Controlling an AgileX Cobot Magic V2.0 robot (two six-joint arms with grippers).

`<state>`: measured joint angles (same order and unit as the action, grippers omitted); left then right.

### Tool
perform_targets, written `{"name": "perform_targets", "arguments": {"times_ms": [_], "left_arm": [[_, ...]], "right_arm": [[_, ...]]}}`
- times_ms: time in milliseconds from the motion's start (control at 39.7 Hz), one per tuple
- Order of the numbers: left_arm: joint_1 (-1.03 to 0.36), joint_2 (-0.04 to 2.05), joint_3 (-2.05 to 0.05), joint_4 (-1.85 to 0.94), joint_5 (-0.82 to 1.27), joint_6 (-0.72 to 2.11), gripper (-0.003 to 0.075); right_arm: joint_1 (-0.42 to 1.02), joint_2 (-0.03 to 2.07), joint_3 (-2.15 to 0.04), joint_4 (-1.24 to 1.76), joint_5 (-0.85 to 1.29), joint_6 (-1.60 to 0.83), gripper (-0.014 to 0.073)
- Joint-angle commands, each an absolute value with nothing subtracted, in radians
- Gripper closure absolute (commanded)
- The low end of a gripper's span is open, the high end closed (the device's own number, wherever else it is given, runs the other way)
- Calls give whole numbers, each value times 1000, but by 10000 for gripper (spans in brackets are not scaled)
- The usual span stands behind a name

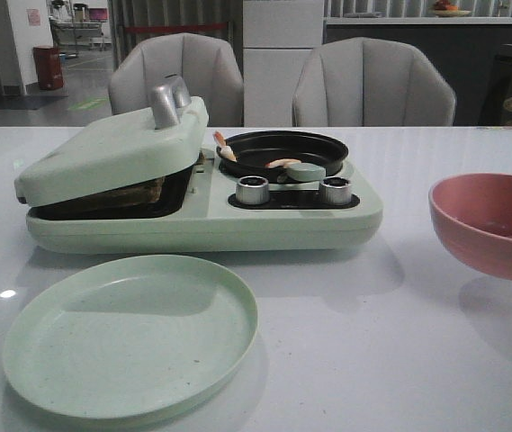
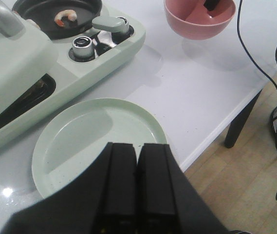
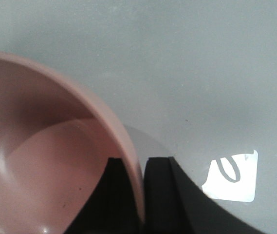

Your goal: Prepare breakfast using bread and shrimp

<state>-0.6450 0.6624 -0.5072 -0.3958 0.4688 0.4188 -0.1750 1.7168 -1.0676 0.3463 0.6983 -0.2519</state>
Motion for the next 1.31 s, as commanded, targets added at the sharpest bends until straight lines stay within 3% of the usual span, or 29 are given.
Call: {"name": "perform_targets", "arguments": {"times_ms": [0,76,151,302,378,655,1033,1284], "left_arm": [[-641,658,-534,-411,400,407,622],[-641,658,-534,-411,400,407,622],[-641,658,-534,-411,400,407,622],[-641,658,-534,-411,400,407,622],[-641,658,-534,-411,400,407,622],[-641,658,-534,-411,400,407,622],[-641,658,-534,-411,400,407,622],[-641,658,-534,-411,400,407,622]], "right_arm": [[-182,1705,-1085,369,659,-264,561],[-182,1724,-1086,369,657,-264,545],[-182,1731,-1086,369,657,-264,464],[-182,1731,-1086,368,657,-264,145],[-182,1724,-1086,367,659,-264,65],[-87,1537,-1064,351,628,-264,58],[247,1133,-896,247,622,-260,58],[272,739,-759,247,759,-260,58]]}}
